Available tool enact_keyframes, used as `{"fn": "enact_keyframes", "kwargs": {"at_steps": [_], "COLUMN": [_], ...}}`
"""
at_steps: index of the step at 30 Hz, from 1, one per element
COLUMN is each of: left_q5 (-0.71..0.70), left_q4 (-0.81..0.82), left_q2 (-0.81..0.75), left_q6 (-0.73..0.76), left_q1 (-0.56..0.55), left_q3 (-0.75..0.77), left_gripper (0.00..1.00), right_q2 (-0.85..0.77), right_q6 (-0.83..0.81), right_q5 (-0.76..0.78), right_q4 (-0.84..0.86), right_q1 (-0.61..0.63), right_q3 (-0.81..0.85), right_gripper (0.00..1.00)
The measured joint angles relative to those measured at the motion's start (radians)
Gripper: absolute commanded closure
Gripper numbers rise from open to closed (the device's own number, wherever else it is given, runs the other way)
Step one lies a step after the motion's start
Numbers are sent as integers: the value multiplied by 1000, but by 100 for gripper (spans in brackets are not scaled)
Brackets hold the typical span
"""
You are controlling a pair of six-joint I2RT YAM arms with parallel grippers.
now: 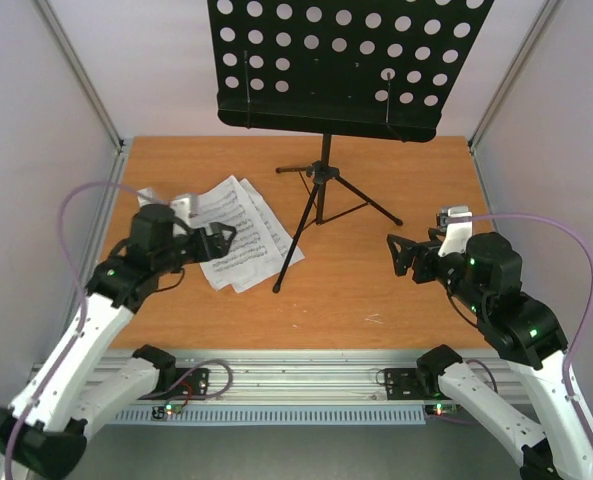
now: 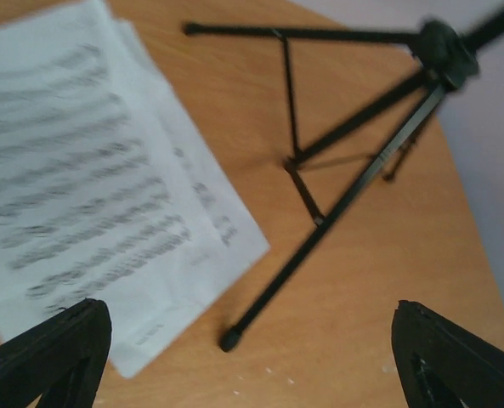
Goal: Pack up the instrument practice props
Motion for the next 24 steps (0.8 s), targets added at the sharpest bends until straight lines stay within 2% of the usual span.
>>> {"fn": "enact_keyframes", "kwargs": {"at_steps": [4,10,20,24], "left_q5": [64,233,294,296], "left_q4": [116,365,486,511], "left_q2": [134,357,621,670], "left_q6": [1,4,100,118], "left_q1": [-142,-253,-273,-272], "left_q3": [3,-28,-18,-10], "left_gripper": [15,21,25,26], "right_q2": [-24,-35,-45,-47], "right_q6": [0,0,2,6], "right_q5": [-35,-44,-64,-68], "right_q4": [10,15,14,14], "right_q1": [0,0,0,0], "right_q3": [-3,-8,-47,-69], "right_gripper": [2,2,2,1]}}
